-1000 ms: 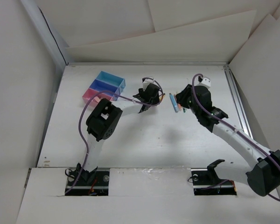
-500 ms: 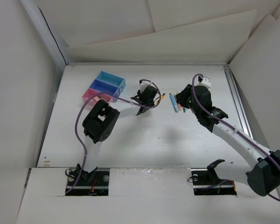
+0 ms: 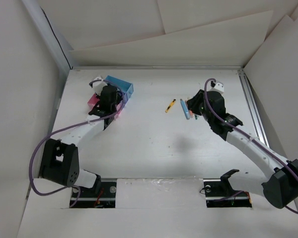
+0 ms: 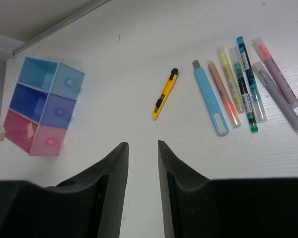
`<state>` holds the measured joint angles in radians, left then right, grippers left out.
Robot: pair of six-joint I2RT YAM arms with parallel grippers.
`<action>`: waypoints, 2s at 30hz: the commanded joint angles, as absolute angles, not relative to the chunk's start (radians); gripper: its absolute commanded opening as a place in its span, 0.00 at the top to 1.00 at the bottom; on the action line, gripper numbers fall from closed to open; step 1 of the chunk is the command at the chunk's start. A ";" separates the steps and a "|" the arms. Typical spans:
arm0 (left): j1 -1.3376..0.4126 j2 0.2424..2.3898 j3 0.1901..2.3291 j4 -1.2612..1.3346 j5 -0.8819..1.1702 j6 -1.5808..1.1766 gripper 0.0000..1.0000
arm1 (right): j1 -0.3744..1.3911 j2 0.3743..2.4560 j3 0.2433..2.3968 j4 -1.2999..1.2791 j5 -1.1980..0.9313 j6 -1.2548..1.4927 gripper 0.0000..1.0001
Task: Sort the stationery into containers
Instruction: Place the stationery in the storage box, then pick up the stationery from the center of the board.
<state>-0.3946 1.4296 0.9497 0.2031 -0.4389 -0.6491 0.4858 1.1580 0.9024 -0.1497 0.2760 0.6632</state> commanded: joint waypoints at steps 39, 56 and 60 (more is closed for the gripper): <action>-0.592 1.621 1.011 0.336 -0.290 -0.431 0.53 | 0.497 1.143 0.924 -0.126 0.319 0.670 0.64; -0.683 2.161 1.595 0.115 -0.009 -0.186 0.42 | 0.479 1.124 0.914 -0.126 0.319 0.680 0.64; -0.683 2.212 1.624 0.104 0.014 -0.176 0.42 | 0.479 1.124 0.914 -0.126 0.319 0.680 0.64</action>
<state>-0.6853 2.1983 1.5806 0.1329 -0.0109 -0.2169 0.4847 1.1461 0.9020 -0.1501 0.3077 0.6720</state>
